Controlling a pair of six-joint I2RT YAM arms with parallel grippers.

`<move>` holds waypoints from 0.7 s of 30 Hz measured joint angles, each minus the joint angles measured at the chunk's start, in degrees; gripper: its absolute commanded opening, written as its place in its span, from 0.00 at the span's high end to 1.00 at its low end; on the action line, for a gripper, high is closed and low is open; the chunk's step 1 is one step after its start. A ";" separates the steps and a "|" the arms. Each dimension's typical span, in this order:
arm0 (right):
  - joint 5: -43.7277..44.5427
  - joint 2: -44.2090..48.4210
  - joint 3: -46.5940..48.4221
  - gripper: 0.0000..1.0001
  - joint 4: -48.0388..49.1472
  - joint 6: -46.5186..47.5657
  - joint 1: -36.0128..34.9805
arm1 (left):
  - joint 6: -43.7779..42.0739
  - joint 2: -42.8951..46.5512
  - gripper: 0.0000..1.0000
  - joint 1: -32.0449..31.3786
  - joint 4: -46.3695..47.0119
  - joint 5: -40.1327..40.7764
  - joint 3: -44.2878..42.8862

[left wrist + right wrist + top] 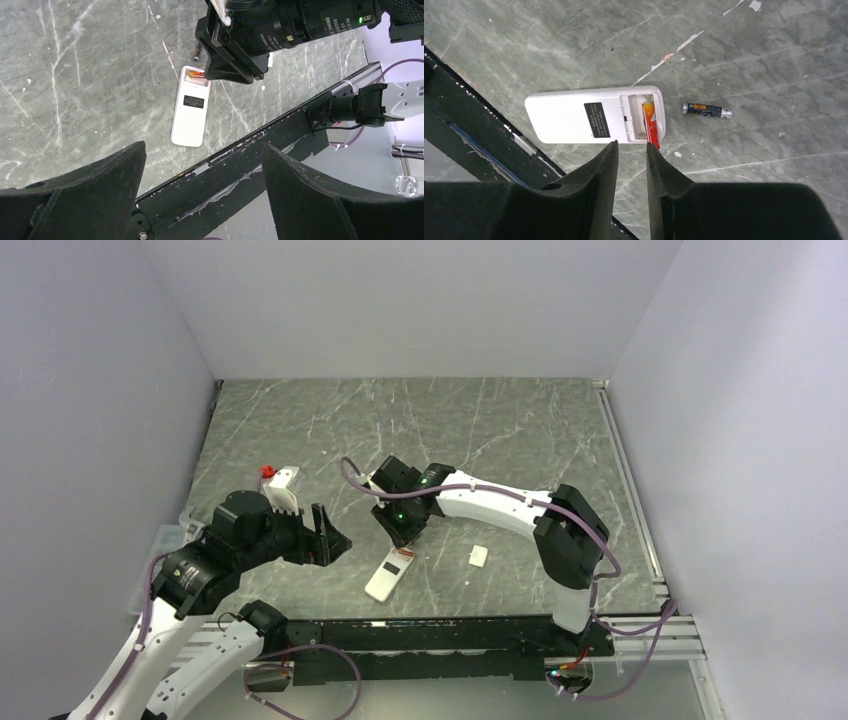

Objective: Load the batteries into the remote control

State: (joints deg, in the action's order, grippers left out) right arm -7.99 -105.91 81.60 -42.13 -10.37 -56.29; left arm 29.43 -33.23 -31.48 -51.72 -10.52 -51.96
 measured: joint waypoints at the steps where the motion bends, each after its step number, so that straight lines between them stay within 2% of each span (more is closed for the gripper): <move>1: 0.02 0.00 -0.17 0.67 0.22 -0.33 0.00 | 0.00 0.00 0.10 0.00 0.00 0.04 0.00; 6: 0.57 0.00 -0.39 0.60 0.83 -0.74 0.00 | 0.00 0.00 0.10 0.00 0.00 0.13 0.00; 21: 1.77 -3.61 -0.39 0.61 1.49 -0.44 0.00 | 0.00 0.02 0.10 0.00 0.00 0.33 0.00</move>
State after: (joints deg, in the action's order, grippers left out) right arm -6.22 -109.51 81.21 -40.64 -10.81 -56.29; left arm 29.43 -33.21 -31.48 -51.72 -10.20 -51.96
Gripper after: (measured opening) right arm 0.392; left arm 0.902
